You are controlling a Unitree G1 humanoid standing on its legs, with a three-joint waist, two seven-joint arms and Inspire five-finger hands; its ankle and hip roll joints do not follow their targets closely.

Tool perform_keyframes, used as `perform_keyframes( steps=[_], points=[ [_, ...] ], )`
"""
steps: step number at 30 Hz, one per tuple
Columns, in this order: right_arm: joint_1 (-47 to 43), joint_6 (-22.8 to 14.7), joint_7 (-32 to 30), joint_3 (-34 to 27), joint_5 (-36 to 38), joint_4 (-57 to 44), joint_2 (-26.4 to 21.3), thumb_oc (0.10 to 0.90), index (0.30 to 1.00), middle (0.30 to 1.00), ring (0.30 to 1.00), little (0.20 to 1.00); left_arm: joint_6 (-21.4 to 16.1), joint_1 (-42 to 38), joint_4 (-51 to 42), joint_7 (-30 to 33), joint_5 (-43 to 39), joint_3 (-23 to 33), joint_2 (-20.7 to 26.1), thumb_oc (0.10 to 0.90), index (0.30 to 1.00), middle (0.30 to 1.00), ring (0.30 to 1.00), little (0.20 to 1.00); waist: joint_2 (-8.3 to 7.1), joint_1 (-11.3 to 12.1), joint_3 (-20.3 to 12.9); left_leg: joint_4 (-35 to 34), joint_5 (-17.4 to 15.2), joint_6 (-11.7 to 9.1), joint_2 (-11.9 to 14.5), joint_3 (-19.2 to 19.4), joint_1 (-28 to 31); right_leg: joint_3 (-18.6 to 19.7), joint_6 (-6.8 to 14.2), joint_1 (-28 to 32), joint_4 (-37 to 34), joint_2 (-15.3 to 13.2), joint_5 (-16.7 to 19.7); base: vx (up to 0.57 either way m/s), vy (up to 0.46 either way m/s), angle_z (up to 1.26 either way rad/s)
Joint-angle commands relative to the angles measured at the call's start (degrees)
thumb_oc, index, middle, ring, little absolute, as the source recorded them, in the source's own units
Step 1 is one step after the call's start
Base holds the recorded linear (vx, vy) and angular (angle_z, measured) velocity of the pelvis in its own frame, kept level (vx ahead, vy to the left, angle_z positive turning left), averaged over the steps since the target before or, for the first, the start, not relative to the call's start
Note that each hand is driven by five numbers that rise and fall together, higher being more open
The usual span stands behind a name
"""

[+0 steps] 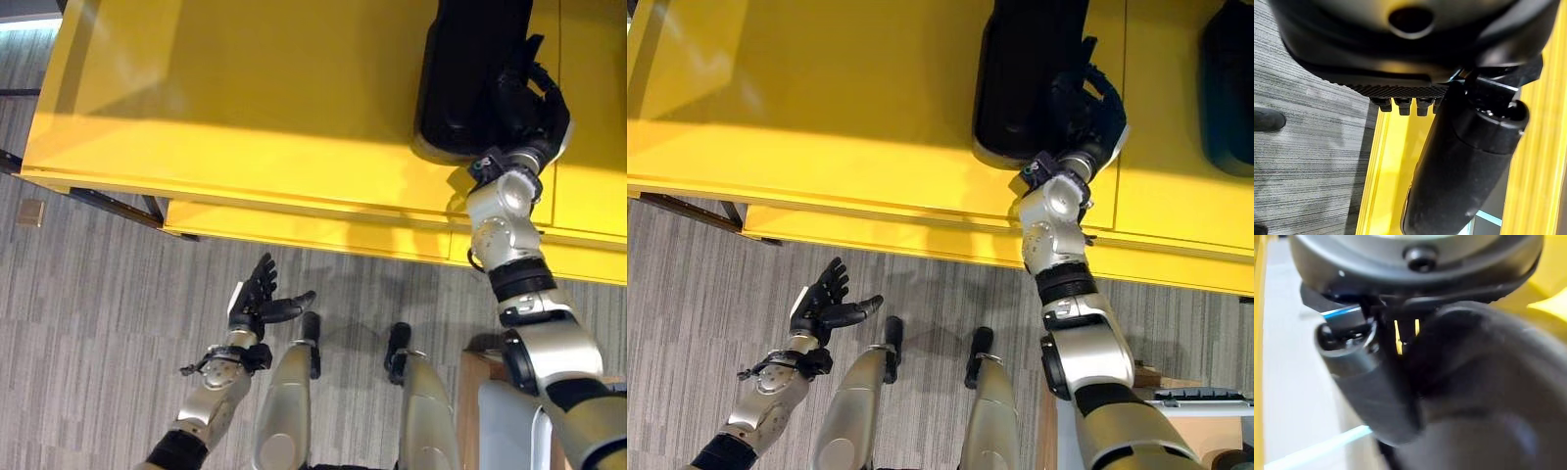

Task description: Move parts from the plastic box to the shelf.

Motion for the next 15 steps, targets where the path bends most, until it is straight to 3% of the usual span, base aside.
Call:
perform_keyframes(
  steps=[1, 15],
  points=[
    [0.79, -6.00, -3.68, -4.60, -3.99, -9.76, -3.60, 0.900, 1.000, 1.000, 1.000, 1.000, -3.91, 1.29, -6.44, 1.29, 1.01, 0.74, 1.44, 0.900, 1.000, 1.000, 1.000, 1.000, -0.17, -0.86, -1.77, -0.63, -1.41, -3.76, 4.35, -3.30, 2.96, -0.09, 2.32, 5.97, 1.09, -1.74, -2.12, 0.00, 0.000, 0.00],
    [7.18, -5.64, -7.22, -4.89, -14.73, -27.48, 0.75, 0.900, 1.000, 1.000, 1.000, 1.000, -3.91, 2.35, -7.60, 2.72, 2.45, 2.40, 1.28, 0.900, 1.000, 1.000, 1.000, 1.000, -0.66, -1.52, -1.63, -0.39, -1.58, -3.45, 4.27, -3.25, 3.05, 0.02, 2.27, 5.72, 1.60, -1.94, -2.10, 0.00, 0.000, 0.00]
  ],
)
